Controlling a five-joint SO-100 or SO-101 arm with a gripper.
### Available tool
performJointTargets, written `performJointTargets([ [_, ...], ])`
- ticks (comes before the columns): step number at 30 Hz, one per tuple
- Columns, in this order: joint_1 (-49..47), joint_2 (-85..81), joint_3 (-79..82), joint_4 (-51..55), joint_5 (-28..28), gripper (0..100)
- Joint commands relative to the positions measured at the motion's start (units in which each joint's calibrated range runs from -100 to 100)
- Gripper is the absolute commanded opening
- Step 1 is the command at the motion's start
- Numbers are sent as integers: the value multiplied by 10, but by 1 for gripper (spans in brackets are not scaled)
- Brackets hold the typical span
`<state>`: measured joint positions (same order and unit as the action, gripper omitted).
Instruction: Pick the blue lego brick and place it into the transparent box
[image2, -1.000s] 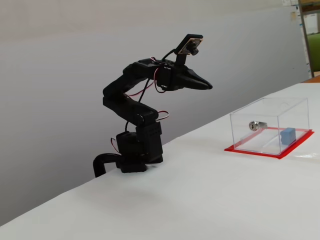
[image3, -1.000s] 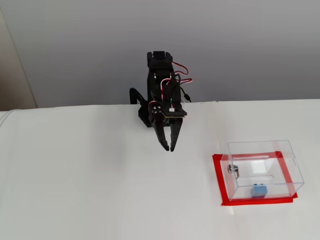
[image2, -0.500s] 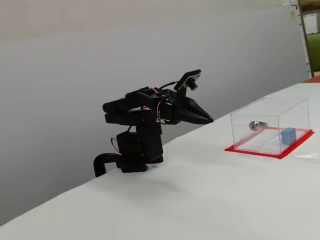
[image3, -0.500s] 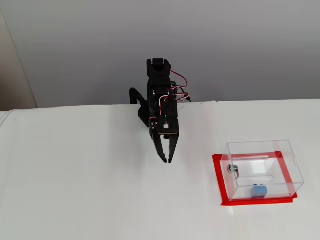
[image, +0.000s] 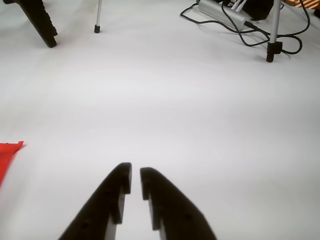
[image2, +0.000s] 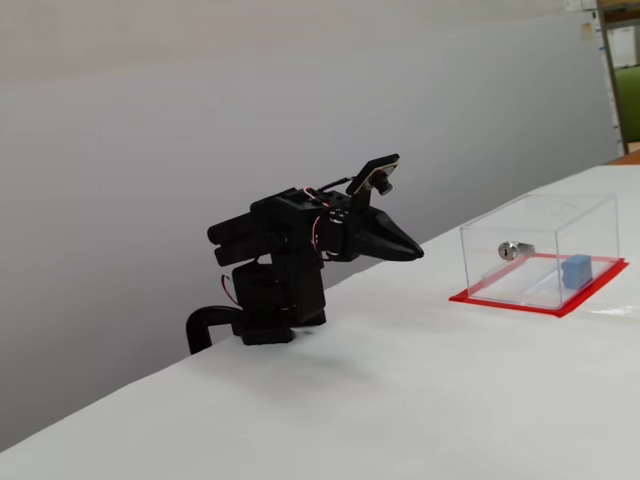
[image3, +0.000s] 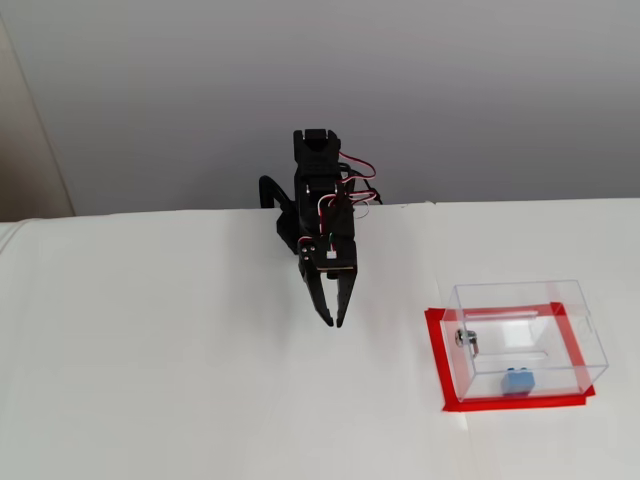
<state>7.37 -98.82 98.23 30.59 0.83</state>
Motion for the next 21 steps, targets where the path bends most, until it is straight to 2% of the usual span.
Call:
performJointTargets([
  [1,8,-9,10,3,4,2],
  [4,23,-10,10,18,3,2],
  [13,24,-12,10,179,0,2],
  [21,24,-12,10,206,0,2],
])
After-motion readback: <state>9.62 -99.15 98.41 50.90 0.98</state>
